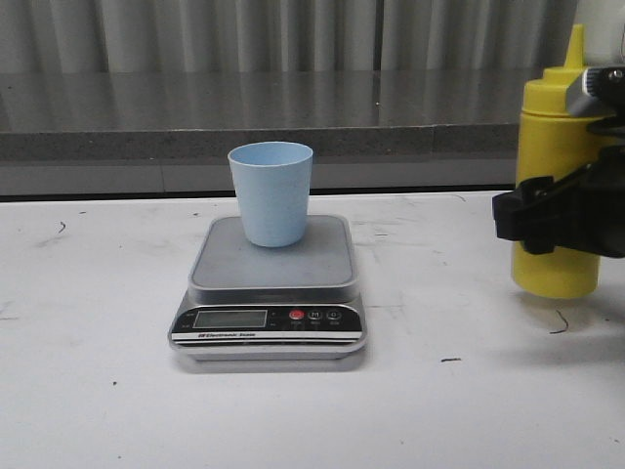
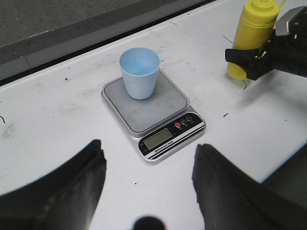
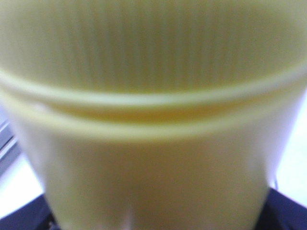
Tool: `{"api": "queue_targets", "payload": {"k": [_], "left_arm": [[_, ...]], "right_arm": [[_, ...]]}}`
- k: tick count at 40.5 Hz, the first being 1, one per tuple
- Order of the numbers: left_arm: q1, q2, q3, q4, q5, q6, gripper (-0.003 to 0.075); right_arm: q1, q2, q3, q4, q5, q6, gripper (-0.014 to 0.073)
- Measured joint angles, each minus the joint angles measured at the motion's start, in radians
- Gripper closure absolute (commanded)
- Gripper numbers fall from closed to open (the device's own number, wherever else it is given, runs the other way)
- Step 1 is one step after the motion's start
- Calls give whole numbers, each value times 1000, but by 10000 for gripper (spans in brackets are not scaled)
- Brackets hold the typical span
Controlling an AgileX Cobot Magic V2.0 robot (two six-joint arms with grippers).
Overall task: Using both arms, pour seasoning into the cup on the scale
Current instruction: 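Lift the yellow bottle and tilt its nozzle down toward the cup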
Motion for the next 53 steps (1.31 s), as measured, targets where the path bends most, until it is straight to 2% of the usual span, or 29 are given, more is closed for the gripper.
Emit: {"api": "queue_targets", "payload": {"k": [4, 12, 21, 29, 35, 42, 48, 53], "left_arm": [[0, 0, 0, 0, 0, 0, 321], [0, 0, 0, 0, 0, 0, 321], [0, 0, 0, 0, 0, 0, 321], [0, 0, 0, 0, -1, 0, 321], [0, 0, 0, 0, -1, 0, 321], [0, 0, 0, 0, -1, 0, 321], [0, 0, 0, 0, -1, 0, 321], [0, 0, 0, 0, -1, 0, 321]], "right_arm": [[0, -86, -19, -2, 143, -100, 237], [1, -212, -144, -5, 537, -343, 237], [42, -224, -373, -5, 909, -588, 257], [88, -172, -588, -15, 1120, -740, 276], [115, -107, -731, -82, 1233, -778, 276], [151, -24, -874, -240, 1354, -783, 276], [193, 41, -975, -447, 1445, -725, 276], [224, 91, -1047, -663, 1523, -602, 276]]}}
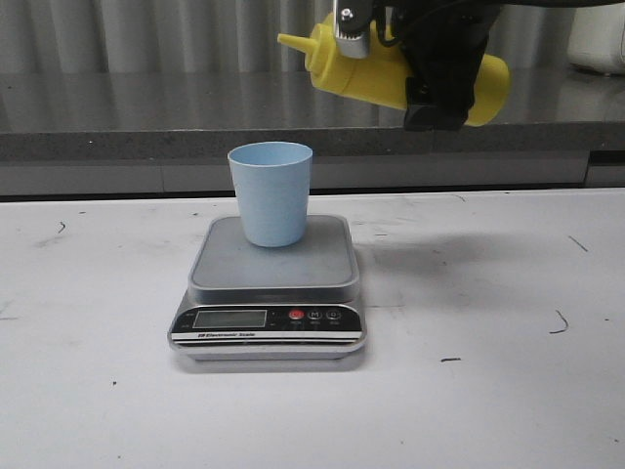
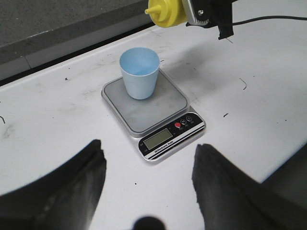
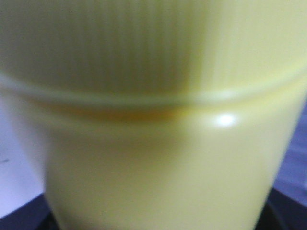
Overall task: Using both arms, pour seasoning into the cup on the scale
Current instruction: 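Lift the yellow bottle and tilt its nozzle down toward the cup, then raise the yellow bottle upright and bring it back down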
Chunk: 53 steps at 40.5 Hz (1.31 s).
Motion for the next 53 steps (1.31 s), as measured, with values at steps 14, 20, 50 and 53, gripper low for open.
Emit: {"api": "queue_targets", "payload": {"k": [14, 20, 50, 53], "left_arm": [[0, 0, 0, 0, 0, 0, 321], [0, 0, 0, 0, 0, 0, 321], [0, 0, 0, 0, 0, 0, 321], [0, 0, 0, 0, 0, 0, 321]], "right_arm": [[59, 61, -33, -437, 23, 136, 276], [66, 61, -33, -491, -13, 138, 276], [66, 61, -33, -696, -41, 217, 276], [66, 61, -33, -681, -37, 287, 276]]}}
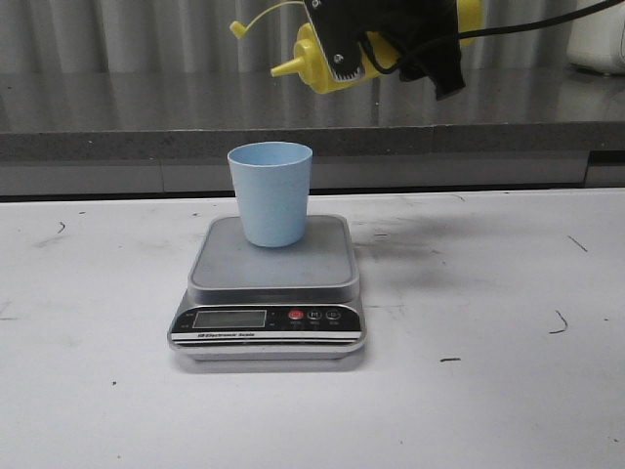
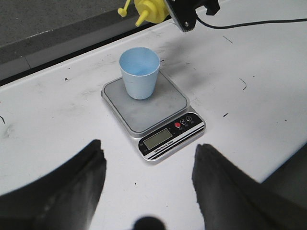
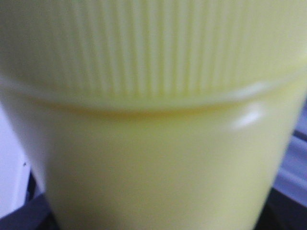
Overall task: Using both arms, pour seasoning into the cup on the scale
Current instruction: 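Raise the yellow bottle upright and bring it back down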
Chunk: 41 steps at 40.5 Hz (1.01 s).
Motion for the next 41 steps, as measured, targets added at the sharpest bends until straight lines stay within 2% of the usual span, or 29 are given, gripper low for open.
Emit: {"api": "queue_targets", "payload": {"k": [9, 19, 30, 35, 41], "left_arm": [[0, 0, 0, 0, 0, 0, 321], [0, 0, 0, 0, 0, 0, 321], [0, 0, 0, 0, 0, 0, 321], [0, 0, 0, 0, 0, 0, 321], [0, 0, 0, 0, 0, 0, 321]], "right_arm": [[0, 0, 0, 28, 4, 147, 276], [-23, -48, 2, 181, -14, 169, 276], [-151, -203, 129, 503, -127, 171, 276], [-233, -274, 259, 663, -240, 184, 276], [-320, -337, 438, 839, -445, 211, 276]]}}
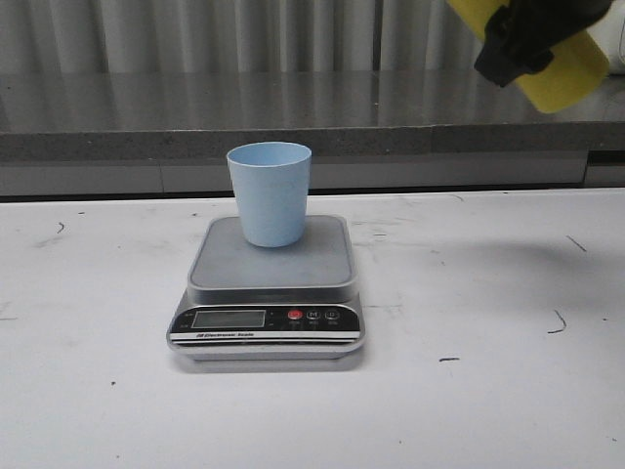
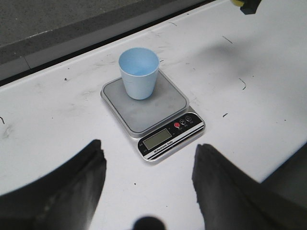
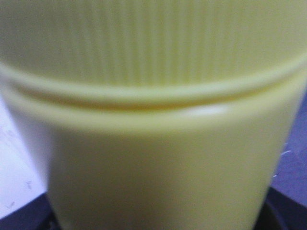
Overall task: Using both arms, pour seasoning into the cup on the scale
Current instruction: 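Raise the yellow bottle upright and bring it back down, then set the yellow bottle on the table, open the right gripper, withdraw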
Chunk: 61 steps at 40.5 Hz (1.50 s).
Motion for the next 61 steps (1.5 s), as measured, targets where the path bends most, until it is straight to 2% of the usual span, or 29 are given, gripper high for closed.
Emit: {"api": "queue_targets", "payload": {"k": [6, 11, 16, 28, 38, 47, 57, 61], "left_arm": [[0, 0, 0, 0, 0, 0, 321], [0, 0, 0, 0, 0, 0, 321], [0, 0, 0, 0, 0, 0, 321], [0, 0, 0, 0, 0, 0, 321], [0, 0, 0, 0, 0, 0, 321], [0, 0, 0, 0, 0, 0, 321], [0, 0, 0, 0, 0, 0, 321], [0, 0, 0, 0, 0, 0, 321]], "right_arm": [[-46, -10, 184, 117, -254, 54, 276], [-59, -10, 328, 147, -453, 94, 276], [-60, 19, 403, 189, -605, 121, 276], [-60, 198, 416, 256, -842, 199, 276], [-60, 339, 411, 285, -1046, 210, 276], [-60, 438, 370, 292, -1116, 210, 273], [-60, 447, 361, 294, -1100, 211, 272], [-60, 449, 361, 294, -1080, 213, 237]]}}
